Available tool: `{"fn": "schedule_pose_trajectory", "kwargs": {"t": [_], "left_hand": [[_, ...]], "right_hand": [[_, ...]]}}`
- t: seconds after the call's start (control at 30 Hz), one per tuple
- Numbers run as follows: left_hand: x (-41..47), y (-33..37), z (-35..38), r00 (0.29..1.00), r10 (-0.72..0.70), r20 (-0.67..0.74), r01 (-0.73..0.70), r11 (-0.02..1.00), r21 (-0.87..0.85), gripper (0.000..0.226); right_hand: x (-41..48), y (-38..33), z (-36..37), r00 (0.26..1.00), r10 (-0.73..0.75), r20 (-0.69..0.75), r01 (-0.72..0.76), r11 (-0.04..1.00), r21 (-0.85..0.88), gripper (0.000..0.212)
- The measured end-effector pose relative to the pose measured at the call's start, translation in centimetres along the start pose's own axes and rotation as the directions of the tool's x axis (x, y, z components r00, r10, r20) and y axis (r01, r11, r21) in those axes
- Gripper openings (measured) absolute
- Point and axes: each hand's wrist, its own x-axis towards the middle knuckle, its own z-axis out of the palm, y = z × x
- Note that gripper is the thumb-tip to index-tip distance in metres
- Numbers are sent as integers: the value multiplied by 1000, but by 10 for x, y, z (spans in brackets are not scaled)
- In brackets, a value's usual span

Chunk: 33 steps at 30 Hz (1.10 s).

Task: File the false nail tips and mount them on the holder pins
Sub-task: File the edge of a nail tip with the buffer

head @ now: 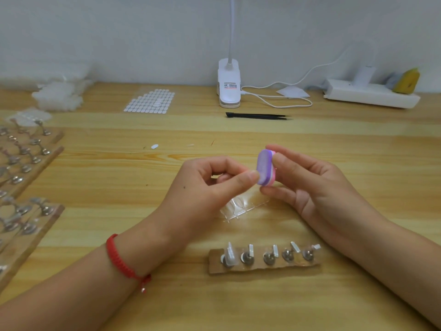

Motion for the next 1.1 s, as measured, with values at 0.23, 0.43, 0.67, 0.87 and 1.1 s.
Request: {"fn": "schedule_pose_trajectory", "kwargs": {"t": [0.23, 0.43, 0.67, 0.87, 1.1], "left_hand": [[1, 1, 0, 1000, -9, -22, 9, 1000, -7, 14], [1, 1, 0, 999, -8, -37, 7, 1000, -8, 14], [0, 2, 2, 996, -2, -88, -2, 999, -42, 15], [0, 2, 1, 992, -7, -127, 0, 999, -53, 18], [-1, 2, 3, 993, 12, -116, -17, 999, -43, 17]], "right_hand": [[1, 0, 0, 1000, 12, -4, -11, 1000, 7, 32], [1, -1, 0, 1000, 24, 9, -24, 1000, -11, 32], [0, -1, 1, 1000, 21, 22, -20, 999, -31, 31], [0, -1, 3, 999, 23, 29, -21, 998, -66, 30], [1, 0, 2, 999, 22, 27, -21, 998, -63, 31]]}}
